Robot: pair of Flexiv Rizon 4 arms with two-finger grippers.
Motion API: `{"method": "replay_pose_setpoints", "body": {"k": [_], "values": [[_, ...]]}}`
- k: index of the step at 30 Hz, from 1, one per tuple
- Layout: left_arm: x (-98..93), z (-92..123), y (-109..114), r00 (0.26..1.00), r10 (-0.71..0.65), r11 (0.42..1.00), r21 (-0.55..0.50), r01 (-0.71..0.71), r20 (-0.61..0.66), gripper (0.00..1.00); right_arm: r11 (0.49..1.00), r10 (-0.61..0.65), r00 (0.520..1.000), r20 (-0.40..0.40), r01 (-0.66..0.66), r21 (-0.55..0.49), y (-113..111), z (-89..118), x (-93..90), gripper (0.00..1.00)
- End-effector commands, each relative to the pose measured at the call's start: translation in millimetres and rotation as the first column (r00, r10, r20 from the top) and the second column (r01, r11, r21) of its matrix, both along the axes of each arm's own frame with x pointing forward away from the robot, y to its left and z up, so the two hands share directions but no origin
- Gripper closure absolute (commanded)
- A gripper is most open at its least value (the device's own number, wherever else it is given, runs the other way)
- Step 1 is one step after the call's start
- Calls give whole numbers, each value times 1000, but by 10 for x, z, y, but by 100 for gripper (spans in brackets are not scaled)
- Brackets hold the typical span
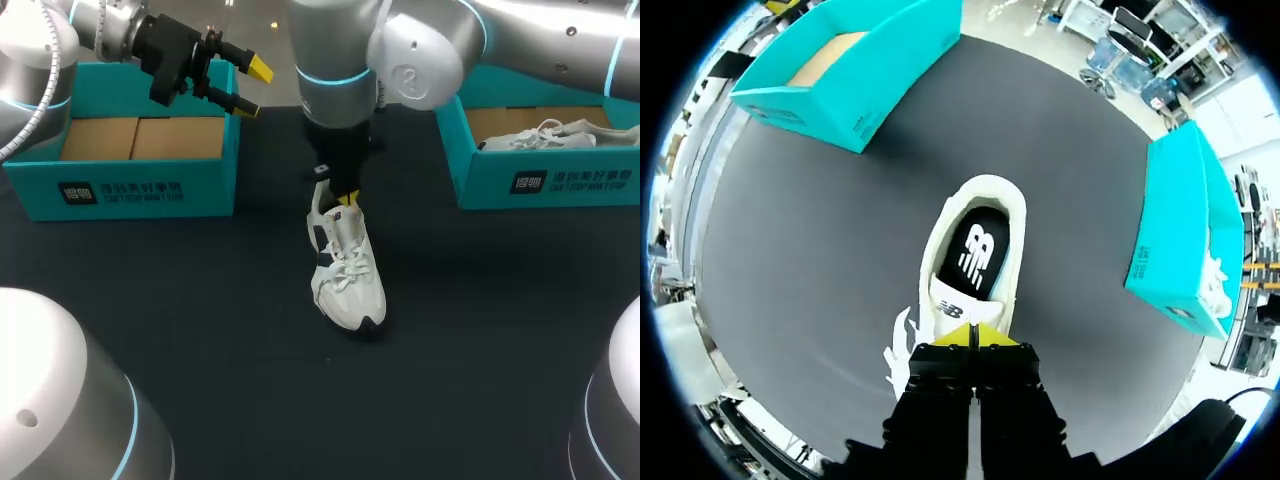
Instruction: Take the shoe out of the shoebox, open the shoe tongue, remove and reinsert the insole, then place the shoe into the shoebox
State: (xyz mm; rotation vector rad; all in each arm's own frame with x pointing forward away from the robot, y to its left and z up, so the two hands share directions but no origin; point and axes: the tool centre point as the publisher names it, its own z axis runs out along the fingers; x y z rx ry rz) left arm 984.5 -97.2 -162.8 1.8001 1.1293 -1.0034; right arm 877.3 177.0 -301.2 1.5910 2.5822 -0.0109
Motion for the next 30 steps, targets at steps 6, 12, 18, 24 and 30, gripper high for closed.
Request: {"method": "replay_pose_setpoints", "body": {"k": [6, 12, 18, 24, 30], "values": [[4, 0, 2, 1000, -2, 1000, 2, 2, 0, 0, 868, 468, 870, 154, -486, 102, 68, 49, 24, 100], [4, 0, 2, 1000, -2, 1000, 2, 2, 0, 0, 868, 468, 870, 154, -486, 102, 68, 49, 24, 100], [4, 0, 2, 1000, -2, 1000, 2, 2, 0, 0, 868, 468, 870, 154, -486, 102, 68, 49, 24, 100], [4, 0, 2, 1000, -2, 1000, 2, 2, 0, 0, 722, 692, 720, 60, -692, -24, -1, 111, 176, 100], [4, 0, 2, 1000, -2, 1000, 2, 2, 0, 0, 613, 790, 614, -3, -789, -51, -69, 126, 422, 100]]}}
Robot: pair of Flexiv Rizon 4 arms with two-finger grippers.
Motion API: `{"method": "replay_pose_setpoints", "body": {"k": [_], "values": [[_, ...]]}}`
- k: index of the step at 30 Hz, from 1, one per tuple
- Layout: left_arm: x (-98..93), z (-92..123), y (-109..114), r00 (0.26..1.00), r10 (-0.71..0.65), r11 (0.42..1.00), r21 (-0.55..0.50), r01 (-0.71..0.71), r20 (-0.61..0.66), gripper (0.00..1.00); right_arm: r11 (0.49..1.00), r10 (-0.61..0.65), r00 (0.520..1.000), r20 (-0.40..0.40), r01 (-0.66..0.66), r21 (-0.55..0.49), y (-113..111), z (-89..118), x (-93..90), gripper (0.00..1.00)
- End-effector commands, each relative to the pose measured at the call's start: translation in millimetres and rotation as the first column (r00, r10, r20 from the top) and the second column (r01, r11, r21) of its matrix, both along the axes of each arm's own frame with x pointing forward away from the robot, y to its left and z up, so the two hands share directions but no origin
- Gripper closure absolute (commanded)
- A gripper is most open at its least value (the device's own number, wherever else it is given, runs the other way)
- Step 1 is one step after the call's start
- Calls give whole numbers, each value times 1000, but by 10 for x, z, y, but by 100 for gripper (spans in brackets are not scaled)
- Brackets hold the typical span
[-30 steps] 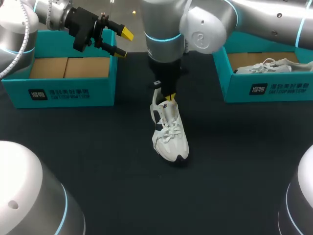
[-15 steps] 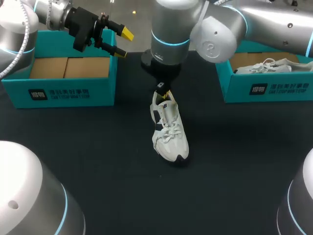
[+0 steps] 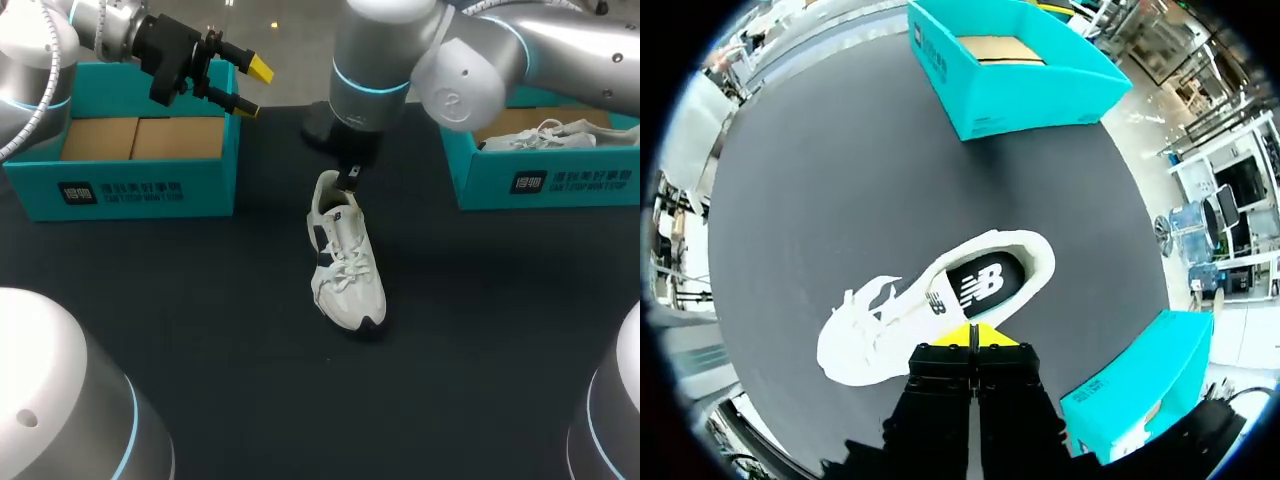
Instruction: Take the shoe out of the shoebox, open the shoe tongue, remove and reinsert the insole, then place the shoe into the shoebox
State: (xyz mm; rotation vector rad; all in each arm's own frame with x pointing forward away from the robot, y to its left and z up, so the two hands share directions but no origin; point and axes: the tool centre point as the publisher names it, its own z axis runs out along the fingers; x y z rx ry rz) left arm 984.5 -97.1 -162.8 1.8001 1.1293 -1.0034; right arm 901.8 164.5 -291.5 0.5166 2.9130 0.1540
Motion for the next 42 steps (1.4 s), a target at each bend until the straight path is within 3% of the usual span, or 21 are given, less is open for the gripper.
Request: {"method": "replay_pose_setpoints", "body": {"k": [1, 3, 6, 9, 14, 27, 37, 42], "values": [[4, 0, 1, 1000, -2, 1000, 2, 2, 0, 0, 980, 169, 984, -55, -173, -95, 52, 31, 219, 100], [4, 0, 1, 1000, -2, 1000, 2, 2, 0, 0, 976, 186, 980, -64, -192, -106, 59, 18, 289, 99], [4, 0, 1, 1000, -2, 1000, 2, 2, 0, 0, 963, 230, 969, -84, -240, -124, 87, -23, 379, 75], [4, 0, 1, 1000, -2, 1000, 2, 2, 0, 0, 956, 254, 964, -82, -263, -131, 106, -44, 471, 66], [4, 0, 1, 1000, -2, 1000, 2, 2, 0, 0, 947, 282, 957, -64, -288, -143, 114, -44, 597, 62], [4, 0, 1, 1000, -2, 1000, 2, 2, 0, 0, 907, 384, 921, -62, -389, -158, 237, -308, 810, 56], [4, 0, 1, 1000, -2, 1000, 2, 2, 0, 0, 882, 435, 898, -64, -440, -167, 205, -455, 840, 51], [4, 0, 1, 1000, -2, 1000, 2, 2, 0, 0, 877, 446, 893, -62, -450, -166, 181, -553, 823, 40]]}}
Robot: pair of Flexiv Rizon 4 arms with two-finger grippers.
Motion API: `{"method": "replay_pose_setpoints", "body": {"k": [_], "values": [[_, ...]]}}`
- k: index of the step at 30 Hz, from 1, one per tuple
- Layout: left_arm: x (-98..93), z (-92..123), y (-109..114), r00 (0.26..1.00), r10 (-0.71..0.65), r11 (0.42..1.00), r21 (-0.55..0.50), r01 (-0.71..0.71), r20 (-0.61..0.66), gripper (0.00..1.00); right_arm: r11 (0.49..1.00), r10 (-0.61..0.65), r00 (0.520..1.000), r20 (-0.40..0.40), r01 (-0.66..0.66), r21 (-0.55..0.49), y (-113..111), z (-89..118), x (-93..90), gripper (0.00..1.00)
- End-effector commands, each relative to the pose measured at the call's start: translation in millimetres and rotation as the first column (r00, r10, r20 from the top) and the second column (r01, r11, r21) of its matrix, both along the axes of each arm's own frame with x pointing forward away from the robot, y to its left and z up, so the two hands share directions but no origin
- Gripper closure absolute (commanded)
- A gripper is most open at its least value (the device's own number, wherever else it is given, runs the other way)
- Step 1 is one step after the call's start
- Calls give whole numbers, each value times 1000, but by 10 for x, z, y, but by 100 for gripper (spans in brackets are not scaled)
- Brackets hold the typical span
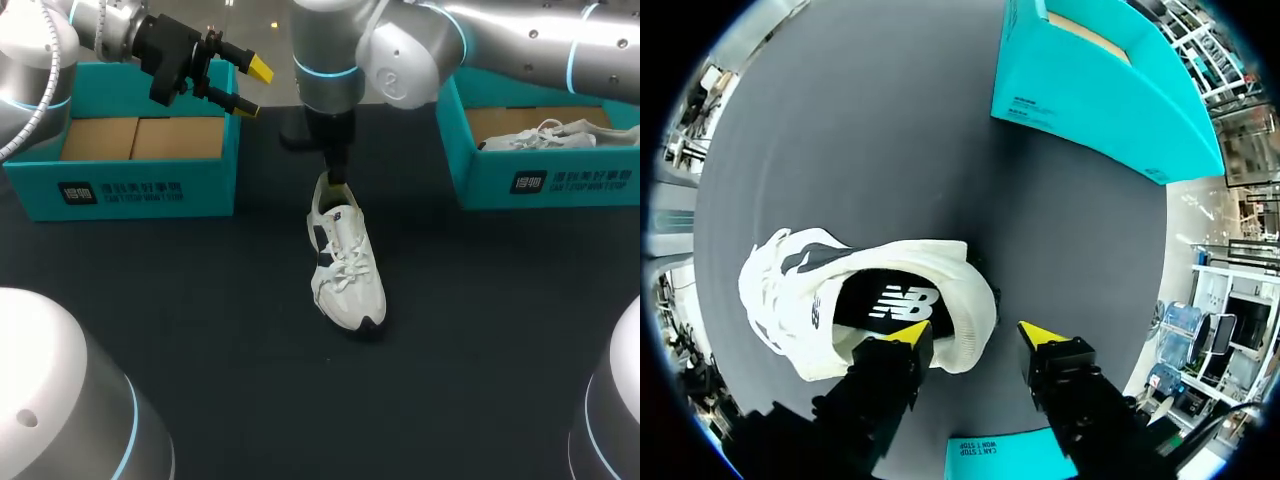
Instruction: Take the shoe out of the shoebox, open the shoe tongue, remove and reinsert the insole, then place the shoe into the shoebox
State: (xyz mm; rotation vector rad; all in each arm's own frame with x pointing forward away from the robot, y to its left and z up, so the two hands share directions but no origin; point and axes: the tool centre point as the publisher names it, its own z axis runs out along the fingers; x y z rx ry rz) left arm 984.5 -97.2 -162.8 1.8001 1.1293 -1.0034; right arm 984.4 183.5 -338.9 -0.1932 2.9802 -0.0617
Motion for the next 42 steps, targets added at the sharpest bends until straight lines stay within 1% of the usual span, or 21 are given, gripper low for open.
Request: {"method": "replay_pose_setpoints", "body": {"k": [1, 5, 9, 10, 11, 15, 16, 17, 19, 21, 24, 27, 30, 36, 42], "values": [[4, 0, 1, 1000, -2, 1000, 2, 2, 0, 0, 1000, 4, 1000, 2, -4, 11, -8, -107, -1, 39], [4, 0, 1, 1000, -2, 1000, 2, 2, 0, 0, 1000, 16, 1000, -5, -16, 16, 36, -192, 3, 31], [4, 0, 1, 1000, -2, 1000, 2, 2, 0, 0, 1000, 24, 1000, -16, -24, 5, 62, -291, 19, 27], [4, 0, 1, 1000, -2, 1000, 2, 2, 0, 0, 1000, 23, 1000, -19, -23, 5, 62, -303, 22, 26], [4, 0, 1, 1000, -2, 1000, 2, 2, 0, 0, 1000, 20, 1000, -22, -20, 8, 64, -317, 27, 29], [4, 0, 1, 1000, -2, 1000, 2, 2, 0, 0, 1000, 21, 1000, -23, -20, 11, 80, -361, 60, 26], [4, 0, 1, 1000, -2, 1000, 2, 2, 0, 0, 1000, 21, 999, -24, -21, 11, 82, -369, 72, 27], [4, 0, 1, 1000, -2, 1000, 2, 2, 0, 0, 1000, 20, 1000, -23, -20, 10, 80, -375, 85, 27], [4, 0, 1, 1000, -2, 1000, 2, 2, 0, 0, 1000, 20, 1000, -21, -19, 7, 76, -383, 108, 30], [4, 0, 1, 1000, -2, 1000, 2, 2, 0, 0, 1000, 21, 1000, -22, -22, -3, 64, -395, 129, 30], [4, 0, 1, 1000, -2, 1000, 2, 2, 0, 0, 1000, 19, 1000, -24, -19, -8, 22, -410, 142, 34], [4, 0, 1, 1000, -2, 1000, 2, 2, 0, 0, 1000, 14, 999, -30, -14, -6, -1, -428, 139, 42], [4, 0, 1, 1000, -2, 1000, 2, 2, 0, 0, 1000, 17, 999, -37, -17, -4, 29, -462, 128, 49], [4, 0, 1, 1000, -2, 1000, 2, 2, 0, 0, 1000, -4, 999, -46, 4, 7, 69, -495, 117, 51], [4, 0, 1, 1000, -2, 1000, 2, 2, 0, 0, 1000, -15, 998, -59, 15, 2, 76, -505, 108, 56]]}}
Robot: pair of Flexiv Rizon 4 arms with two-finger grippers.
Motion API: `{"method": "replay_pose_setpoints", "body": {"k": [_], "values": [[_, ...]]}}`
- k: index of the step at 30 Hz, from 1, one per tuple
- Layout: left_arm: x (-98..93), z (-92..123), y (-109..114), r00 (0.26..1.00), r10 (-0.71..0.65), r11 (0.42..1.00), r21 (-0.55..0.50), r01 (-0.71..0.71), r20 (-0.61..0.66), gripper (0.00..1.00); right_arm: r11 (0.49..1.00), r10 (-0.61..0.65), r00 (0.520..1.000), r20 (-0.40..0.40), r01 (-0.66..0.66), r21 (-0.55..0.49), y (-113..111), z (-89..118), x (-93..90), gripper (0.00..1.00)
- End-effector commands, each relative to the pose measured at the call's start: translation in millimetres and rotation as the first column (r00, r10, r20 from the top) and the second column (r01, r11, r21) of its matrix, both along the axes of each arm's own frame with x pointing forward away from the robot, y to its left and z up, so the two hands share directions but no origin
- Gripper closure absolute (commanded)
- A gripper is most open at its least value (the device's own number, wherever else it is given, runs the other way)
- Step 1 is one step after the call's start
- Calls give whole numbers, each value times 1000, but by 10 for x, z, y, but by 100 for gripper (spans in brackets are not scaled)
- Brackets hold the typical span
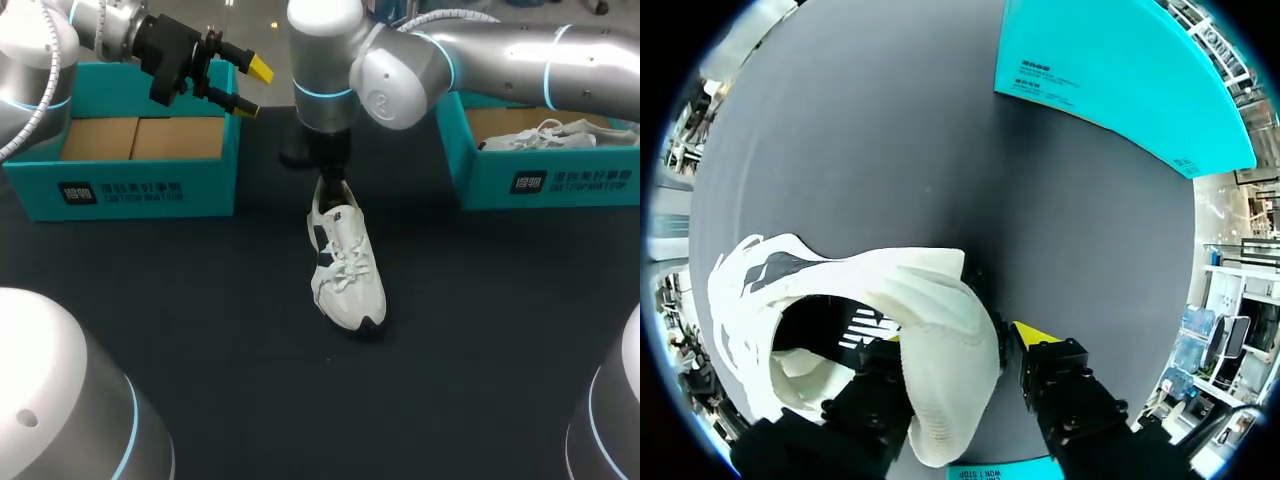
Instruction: Take the shoe out of the shoebox, open the shoe tongue, remove and reinsert the insole, then place the shoe into the shoebox
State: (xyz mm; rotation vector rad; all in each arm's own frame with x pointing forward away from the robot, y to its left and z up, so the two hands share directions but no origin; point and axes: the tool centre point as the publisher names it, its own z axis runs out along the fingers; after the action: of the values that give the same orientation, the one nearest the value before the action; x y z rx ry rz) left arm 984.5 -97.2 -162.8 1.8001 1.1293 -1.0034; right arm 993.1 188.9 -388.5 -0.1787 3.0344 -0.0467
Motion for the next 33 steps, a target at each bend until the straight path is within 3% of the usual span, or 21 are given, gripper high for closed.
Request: {"method": "replay_pose_setpoints", "body": {"k": [1, 22, 26, 28, 33], "values": [[4, 0, 1, 1000, -2, 1000, 2, 2, 0, 0, 1000, -3, 1000, -7, 3, -5, 21, -10, 18, 56], [4, 0, 1, 1000, -2, 1000, 2, 2, 0, 0, 999, -35, 999, -23, 35, -21, -25, -44, -4, 71], [4, 0, 1, 1000, -2, 1000, 2, 2, 0, 0, 999, -43, 999, -24, 43, -23, -38, -19, -34, 82], [4, 0, 1, 1000, -2, 1000, 2, 2, 0, 0, 999, -46, 999, -18, 46, -21, -36, 20, -56, 98], [4, 0, 1, 1000, -2, 1000, 2, 2, 0, 0, 999, -47, 999, -14, 47, -15, -52, 142, -87, 100]]}}
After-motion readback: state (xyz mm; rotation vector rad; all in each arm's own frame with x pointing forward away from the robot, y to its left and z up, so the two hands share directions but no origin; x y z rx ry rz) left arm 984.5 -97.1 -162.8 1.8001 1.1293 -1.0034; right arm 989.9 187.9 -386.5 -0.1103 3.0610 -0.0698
